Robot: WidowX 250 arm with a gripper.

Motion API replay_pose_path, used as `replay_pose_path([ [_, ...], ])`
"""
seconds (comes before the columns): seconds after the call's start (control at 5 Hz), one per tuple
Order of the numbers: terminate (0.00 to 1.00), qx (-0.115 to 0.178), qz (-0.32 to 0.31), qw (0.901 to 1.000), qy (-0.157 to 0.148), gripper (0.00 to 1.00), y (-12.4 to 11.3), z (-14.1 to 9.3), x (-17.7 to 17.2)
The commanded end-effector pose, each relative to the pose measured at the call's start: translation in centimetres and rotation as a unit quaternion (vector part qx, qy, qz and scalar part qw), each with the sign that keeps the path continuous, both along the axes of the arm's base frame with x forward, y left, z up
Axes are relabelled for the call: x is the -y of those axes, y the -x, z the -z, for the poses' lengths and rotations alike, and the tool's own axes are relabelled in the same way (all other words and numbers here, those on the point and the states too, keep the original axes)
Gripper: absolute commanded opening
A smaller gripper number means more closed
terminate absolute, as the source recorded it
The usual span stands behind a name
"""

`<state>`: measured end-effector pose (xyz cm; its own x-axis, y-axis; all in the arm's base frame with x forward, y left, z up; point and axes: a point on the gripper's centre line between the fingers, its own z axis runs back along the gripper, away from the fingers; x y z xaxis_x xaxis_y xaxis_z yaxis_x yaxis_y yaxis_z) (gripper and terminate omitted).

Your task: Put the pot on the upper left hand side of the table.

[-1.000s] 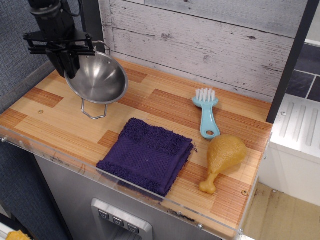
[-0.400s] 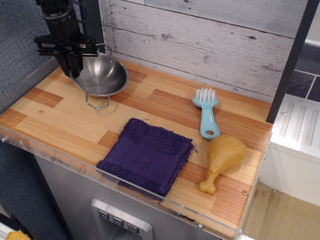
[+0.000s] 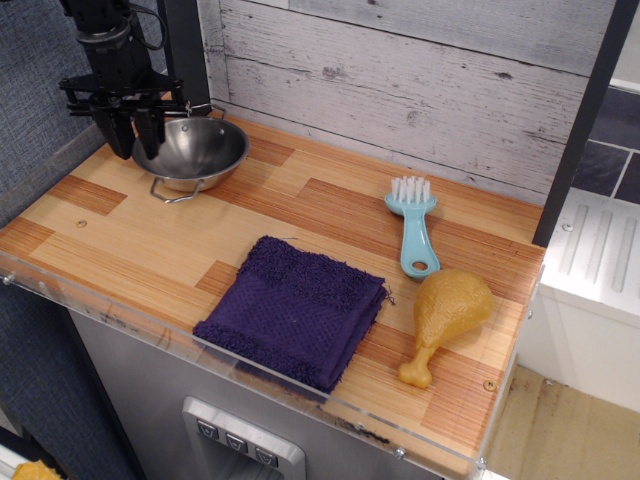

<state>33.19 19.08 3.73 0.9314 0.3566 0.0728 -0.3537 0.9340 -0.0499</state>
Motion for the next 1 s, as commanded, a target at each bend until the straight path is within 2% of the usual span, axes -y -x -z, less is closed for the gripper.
replay_pose_path([
  [0.0,0.00,0.124,-0.014,0.9892,-0.078,1.00,1.9,-11.4,1.8],
  [0.2,0.00,0.139,-0.002,0.9882,-0.064,1.00,2.1,-14.2,6.0],
  [0.4,0.00,0.151,0.075,0.9857,-0.010,1.00,1.2,-13.5,10.4],
  [0.6,0.00,0.128,0.126,0.9838,0.007,1.00,0.2,-11.6,14.4],
  [0.8,0.00,0.110,0.153,0.9821,0.002,1.00,-0.4,-10.5,16.1],
])
